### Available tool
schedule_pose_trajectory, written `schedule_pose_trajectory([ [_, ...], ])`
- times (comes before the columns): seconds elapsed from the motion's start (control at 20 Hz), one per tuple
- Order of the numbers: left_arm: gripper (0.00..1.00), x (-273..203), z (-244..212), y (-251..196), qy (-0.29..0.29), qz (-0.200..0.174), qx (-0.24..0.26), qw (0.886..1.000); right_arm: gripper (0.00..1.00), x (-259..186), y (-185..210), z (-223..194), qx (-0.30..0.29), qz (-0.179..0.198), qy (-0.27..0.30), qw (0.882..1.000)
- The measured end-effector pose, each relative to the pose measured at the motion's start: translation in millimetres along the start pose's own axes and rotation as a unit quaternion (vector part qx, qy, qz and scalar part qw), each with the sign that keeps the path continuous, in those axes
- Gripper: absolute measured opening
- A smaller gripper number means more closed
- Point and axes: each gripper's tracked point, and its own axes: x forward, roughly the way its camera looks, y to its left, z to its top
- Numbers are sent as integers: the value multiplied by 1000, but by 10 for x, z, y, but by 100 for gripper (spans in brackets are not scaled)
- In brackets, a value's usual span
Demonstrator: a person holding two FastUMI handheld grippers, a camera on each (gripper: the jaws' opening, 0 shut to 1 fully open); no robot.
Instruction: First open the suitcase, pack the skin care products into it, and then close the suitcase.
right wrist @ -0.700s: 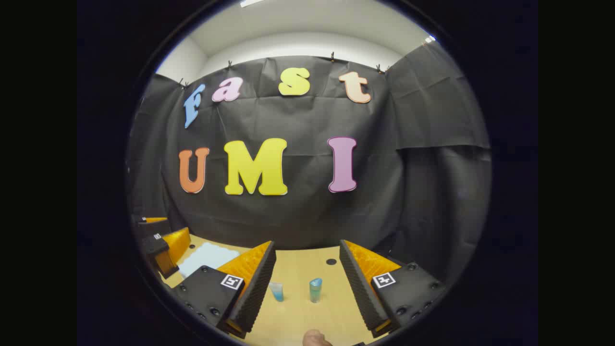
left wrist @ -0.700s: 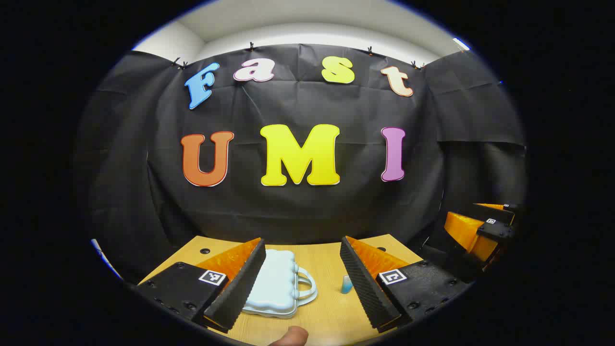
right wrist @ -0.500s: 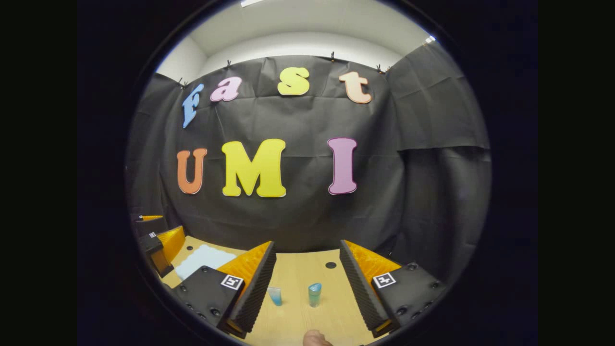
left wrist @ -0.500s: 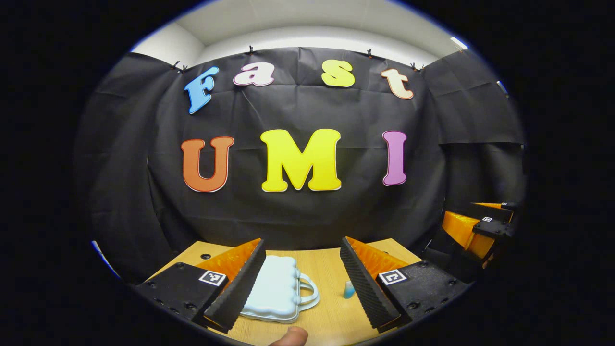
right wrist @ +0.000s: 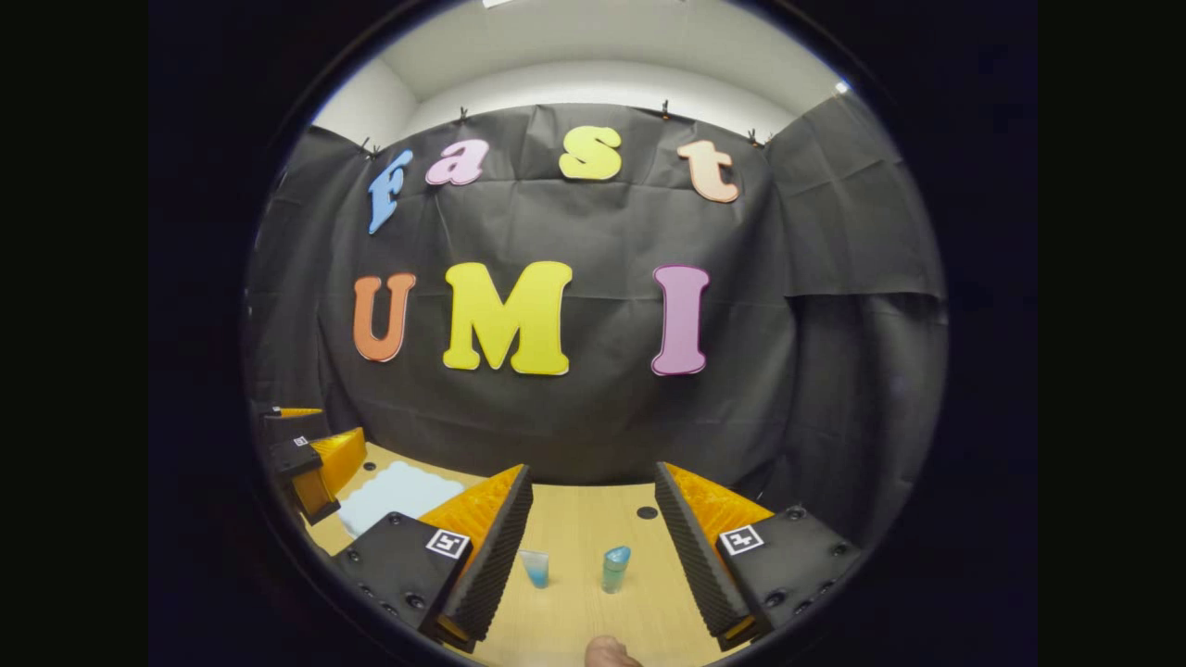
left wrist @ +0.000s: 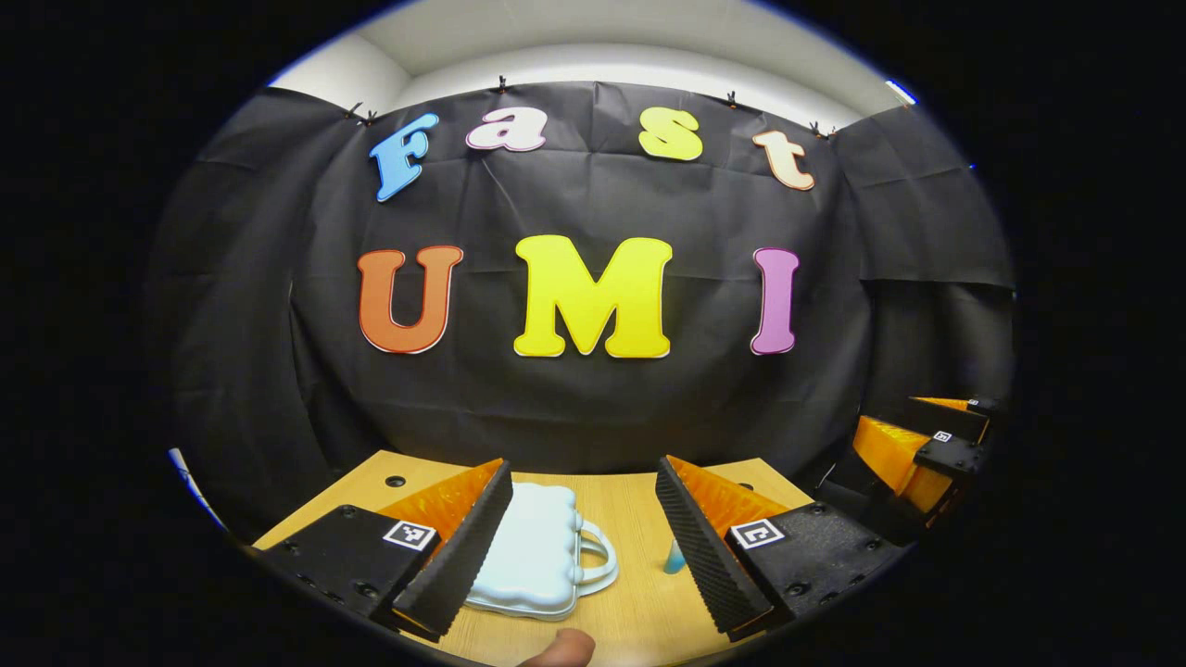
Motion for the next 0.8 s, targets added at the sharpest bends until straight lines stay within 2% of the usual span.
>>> schedule_pose_trajectory([
  [0.2,99,19,-3,12,-3,-3,-3,1000,79,-10,36,60,12,-3,2,1000],
  [0.8,99,-21,-46,-40,-1,-14,1,1000,79,-108,81,43,-13,2,0,1000],
])
